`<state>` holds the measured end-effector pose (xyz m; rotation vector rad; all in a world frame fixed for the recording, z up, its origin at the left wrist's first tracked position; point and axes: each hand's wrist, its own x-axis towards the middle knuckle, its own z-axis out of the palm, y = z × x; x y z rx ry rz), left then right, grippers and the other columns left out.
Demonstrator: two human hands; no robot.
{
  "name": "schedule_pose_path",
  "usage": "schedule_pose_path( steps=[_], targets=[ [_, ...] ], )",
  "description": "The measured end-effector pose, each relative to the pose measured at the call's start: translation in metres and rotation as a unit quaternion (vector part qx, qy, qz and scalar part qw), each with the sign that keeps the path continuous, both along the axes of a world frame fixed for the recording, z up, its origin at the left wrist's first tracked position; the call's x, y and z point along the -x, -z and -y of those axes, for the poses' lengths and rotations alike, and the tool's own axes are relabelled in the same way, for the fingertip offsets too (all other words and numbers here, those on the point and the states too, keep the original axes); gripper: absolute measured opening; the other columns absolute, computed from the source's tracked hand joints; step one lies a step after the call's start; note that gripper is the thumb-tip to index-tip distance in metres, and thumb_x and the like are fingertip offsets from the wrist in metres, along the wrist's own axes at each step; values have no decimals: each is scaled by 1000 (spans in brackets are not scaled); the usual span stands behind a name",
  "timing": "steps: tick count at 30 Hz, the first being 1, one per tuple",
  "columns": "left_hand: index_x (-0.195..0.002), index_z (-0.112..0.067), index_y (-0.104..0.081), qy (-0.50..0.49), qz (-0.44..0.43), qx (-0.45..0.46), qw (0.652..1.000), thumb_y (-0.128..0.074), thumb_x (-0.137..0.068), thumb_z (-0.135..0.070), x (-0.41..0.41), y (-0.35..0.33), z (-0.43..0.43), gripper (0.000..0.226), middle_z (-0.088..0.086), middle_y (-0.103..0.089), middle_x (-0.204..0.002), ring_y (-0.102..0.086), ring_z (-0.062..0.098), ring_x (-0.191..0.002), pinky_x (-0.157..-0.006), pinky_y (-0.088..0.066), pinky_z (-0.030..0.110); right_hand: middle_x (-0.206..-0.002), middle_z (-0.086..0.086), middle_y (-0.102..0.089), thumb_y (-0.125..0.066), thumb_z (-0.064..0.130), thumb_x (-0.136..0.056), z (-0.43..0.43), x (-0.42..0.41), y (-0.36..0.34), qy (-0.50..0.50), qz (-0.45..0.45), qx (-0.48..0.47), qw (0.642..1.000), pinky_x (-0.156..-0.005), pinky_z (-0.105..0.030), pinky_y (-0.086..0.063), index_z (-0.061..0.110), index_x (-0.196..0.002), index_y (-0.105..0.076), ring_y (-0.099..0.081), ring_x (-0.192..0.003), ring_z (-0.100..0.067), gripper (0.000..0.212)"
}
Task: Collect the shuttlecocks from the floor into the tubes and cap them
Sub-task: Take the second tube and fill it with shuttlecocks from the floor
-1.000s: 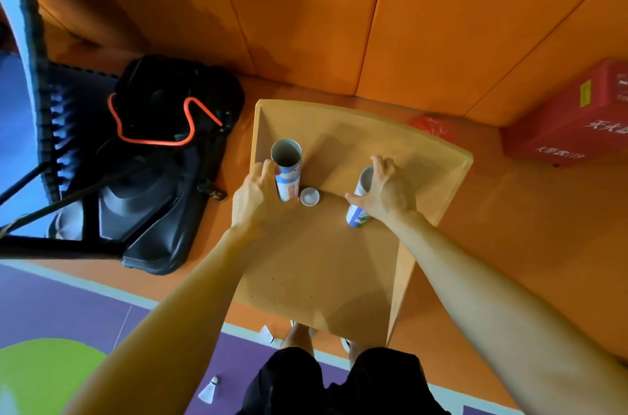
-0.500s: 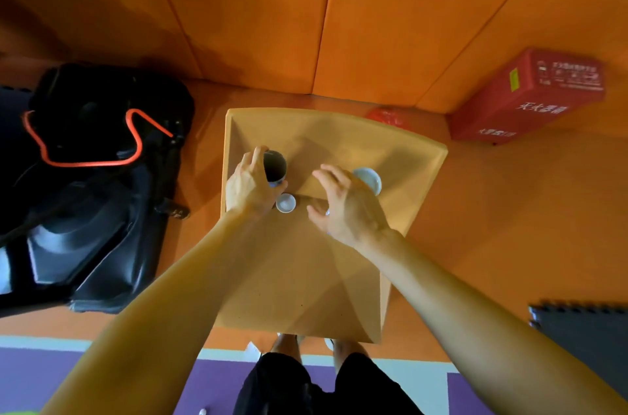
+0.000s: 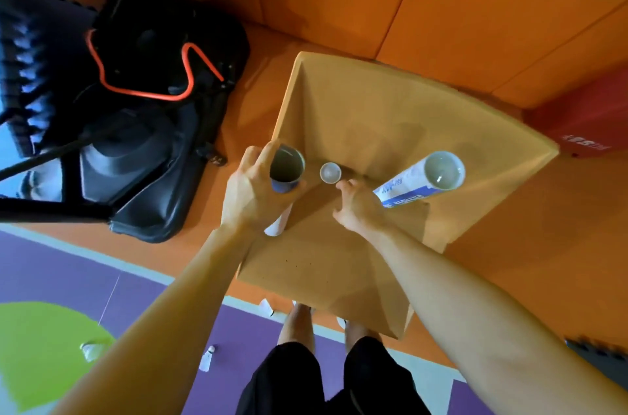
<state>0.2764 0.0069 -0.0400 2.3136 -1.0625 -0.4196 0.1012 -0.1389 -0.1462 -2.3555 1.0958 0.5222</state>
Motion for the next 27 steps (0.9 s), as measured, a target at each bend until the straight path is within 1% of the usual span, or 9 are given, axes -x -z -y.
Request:
schedule_pose_path(
  steps=[3, 5, 7, 9, 13, 18, 22, 24, 27],
  targets=[
    [-152, -25, -49, -6, -41, 33, 999, -86, -82, -57, 11, 29, 3, 86, -3, -63, -133, -64, 16, -110, -85, -56, 30, -129, 0, -58, -73, 31, -89, 9, -9, 50, 28, -8, -8, 1000, -90, -40, -57, 24, -142, -50, -63, -117, -28, 58],
    [-144, -22, -51, -29, -106, 61, 992, -95, -79, -45, 15, 51, 8, 82, -6, -63, -130, -63, 9, -106, -81, -54, 24, -130, 1, -58, -70, 25, -90, 16, -15, 81, 31, -1, -2, 1000, -87, -38, -55, 25, -138, -53, -63, -115, -28, 51],
    [-137, -22, -55, -35, -118, 48, 991, -97, -78, -42, 16, 74, 9, 74, -8, -64, -121, -63, 11, -98, -76, -58, 31, -130, 3, -60, -70, 23, -91, 22, -23, 104, 25, 9, 7, 1000, -84, -36, -54, 26, -132, -60, -65, -111, -27, 42],
    [-139, -22, -55, -29, -120, 34, 992, -95, -81, -43, 13, 97, 7, 73, -7, -66, -122, -65, 16, -98, -78, -61, 40, -127, 5, -64, -69, 23, -91, 28, -29, 125, 24, 15, 22, 999, -82, -35, -54, 25, -122, -66, -67, -107, -25, 31],
    [-149, -18, -54, -48, -93, 23, 994, -92, -83, -44, -3, 118, -5, 80, 0, -65, -130, -63, 16, -106, -84, -57, 31, -116, 0, -69, -70, 20, -91, 35, -38, 160, 7, 16, 57, 998, -71, -30, -44, 19, -108, -72, -68, -101, -27, 17],
    [-153, -19, -54, -41, -20, -35, 998, -93, -81, -48, -14, 134, -36, 87, 1, -58, -123, -54, 13, -96, -76, -52, 28, -123, -3, -70, -66, 19, -98, 37, -46, 194, -56, -23, 96, 994, -77, -29, -45, 18, -119, -71, -69, -107, -25, 21],
    [-152, -19, -54, -27, 0, -58, 998, -95, -79, -48, -20, 149, -62, 89, 2, -57, -124, -53, 13, -98, -77, -55, 31, -108, -2, -76, -62, 9, -96, 45, -46, 188, -95, -55, 148, 983, -68, -26, -33, 16, -111, -74, -74, -95, -21, 20],
    [-153, -21, -53, -40, -6, -72, 997, -93, -80, -50, -20, 151, -72, 88, 2, -58, -125, -57, 17, -101, -77, -56, 33, -100, 0, -75, -67, 11, -91, 43, -45, 176, -111, -68, 166, 978, -65, -26, -35, 17, -106, -74, -74, -88, -19, 17],
    [-156, -25, -49, -67, -25, -94, 993, -90, -82, -55, -17, 152, -88, 89, -1, -59, -126, -59, 18, -104, -80, -61, 37, -99, -2, -66, -75, 20, -87, 29, -36, 162, -93, -9, 119, 988, -69, -32, -48, 18, -95, -69, -68, -87, -25, 10]
  ],
)
